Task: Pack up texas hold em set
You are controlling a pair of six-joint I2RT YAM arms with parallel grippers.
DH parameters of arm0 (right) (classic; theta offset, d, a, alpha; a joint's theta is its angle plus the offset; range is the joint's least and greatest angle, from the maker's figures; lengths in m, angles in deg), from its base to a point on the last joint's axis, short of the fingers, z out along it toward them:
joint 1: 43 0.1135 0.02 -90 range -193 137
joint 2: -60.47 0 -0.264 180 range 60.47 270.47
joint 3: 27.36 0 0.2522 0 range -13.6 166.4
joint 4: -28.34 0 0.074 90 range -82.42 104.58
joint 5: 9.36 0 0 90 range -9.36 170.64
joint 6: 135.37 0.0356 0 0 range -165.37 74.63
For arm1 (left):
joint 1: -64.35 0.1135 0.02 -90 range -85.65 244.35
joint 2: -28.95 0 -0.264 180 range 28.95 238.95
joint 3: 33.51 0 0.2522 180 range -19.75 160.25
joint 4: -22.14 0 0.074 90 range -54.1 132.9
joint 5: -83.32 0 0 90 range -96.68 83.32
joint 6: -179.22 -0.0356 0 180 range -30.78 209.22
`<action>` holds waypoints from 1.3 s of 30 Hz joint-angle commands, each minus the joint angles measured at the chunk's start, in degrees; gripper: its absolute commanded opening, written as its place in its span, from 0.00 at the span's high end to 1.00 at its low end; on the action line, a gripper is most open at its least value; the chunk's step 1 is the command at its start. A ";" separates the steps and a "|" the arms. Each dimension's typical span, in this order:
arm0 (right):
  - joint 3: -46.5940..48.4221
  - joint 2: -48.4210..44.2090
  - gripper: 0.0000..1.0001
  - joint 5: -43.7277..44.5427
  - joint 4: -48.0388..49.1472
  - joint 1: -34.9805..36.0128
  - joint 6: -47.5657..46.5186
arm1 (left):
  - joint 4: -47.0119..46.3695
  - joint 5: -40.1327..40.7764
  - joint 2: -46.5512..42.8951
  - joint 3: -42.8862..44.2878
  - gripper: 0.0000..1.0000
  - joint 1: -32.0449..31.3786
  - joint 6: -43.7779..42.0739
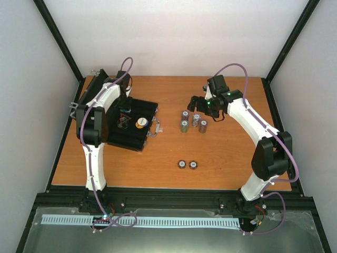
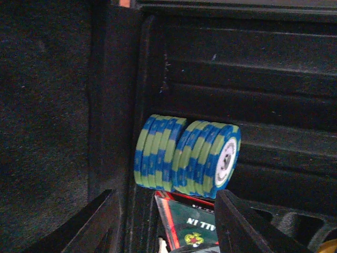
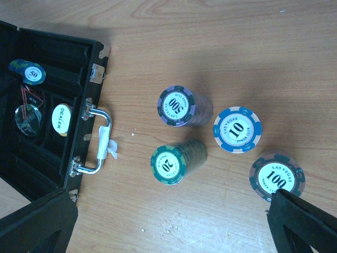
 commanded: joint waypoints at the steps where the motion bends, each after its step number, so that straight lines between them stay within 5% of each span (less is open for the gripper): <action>1: -0.90 -0.69 0.00 -0.66 0.59 -0.02 0.36 | 1.28 4.26 -1.10 2.07 0.49 0.08 1.14; 18: -0.43 -2.71 0.00 2.71 -1.62 0.23 -2.62 | -1.45 -3.95 -8.85 1.90 0.44 -0.16 1.25; 28: -1.02 -4.26 0.00 4.77 -5.03 2.76 -7.11 | -5.45 -9.64 -17.24 5.31 0.01 -0.38 2.04; 35: -4.75 -9.37 0.00 9.90 -9.44 8.04 -10.83 | -9.00 -15.33 -20.41 11.66 0.00 0.24 6.81; 39: -9.37 -12.81 0.00 13.66 -11.64 12.98 -11.93 | -15.53 -18.16 -23.48 9.23 0.00 2.48 18.46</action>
